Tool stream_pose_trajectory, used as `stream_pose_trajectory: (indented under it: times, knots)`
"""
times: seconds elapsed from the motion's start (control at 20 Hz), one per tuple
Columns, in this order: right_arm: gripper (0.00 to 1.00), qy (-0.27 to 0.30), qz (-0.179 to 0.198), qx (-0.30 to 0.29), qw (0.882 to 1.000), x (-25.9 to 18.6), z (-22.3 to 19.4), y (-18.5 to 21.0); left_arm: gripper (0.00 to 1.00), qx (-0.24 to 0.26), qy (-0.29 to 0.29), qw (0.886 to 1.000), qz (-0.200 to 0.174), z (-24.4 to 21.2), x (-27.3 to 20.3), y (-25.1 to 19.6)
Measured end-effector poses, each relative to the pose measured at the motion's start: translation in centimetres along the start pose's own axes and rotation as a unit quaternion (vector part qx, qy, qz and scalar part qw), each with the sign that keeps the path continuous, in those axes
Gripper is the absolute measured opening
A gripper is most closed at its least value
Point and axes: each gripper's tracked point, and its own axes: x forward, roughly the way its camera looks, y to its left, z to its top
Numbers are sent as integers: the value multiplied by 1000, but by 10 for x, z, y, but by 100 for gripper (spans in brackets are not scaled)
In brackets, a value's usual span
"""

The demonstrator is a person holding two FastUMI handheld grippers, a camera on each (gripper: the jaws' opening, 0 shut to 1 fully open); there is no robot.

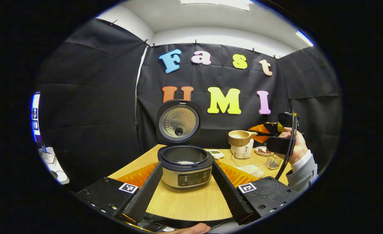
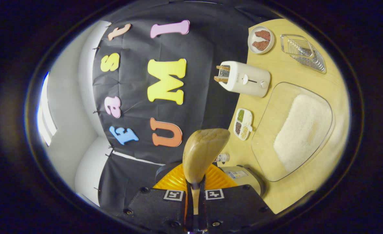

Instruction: Close the left gripper, press the button to open the rice cooker; take a wooden spoon from the chopstick holder with the right hand, scoop a spoonful of rice and pour it into the rice cooker, then put the wooden spoon back into the chopstick holder.

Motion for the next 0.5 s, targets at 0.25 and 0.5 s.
stream_pose_trajectory:
  times: [0.25,0.5]
  knots:
    - [11,38,-7,-70,997,36,-50,33,96,3,-6,1000,17,2,-14,23]
    - [11,35,-24,-155,987,66,-72,49,96,-3,-6,999,35,-2,-22,45]
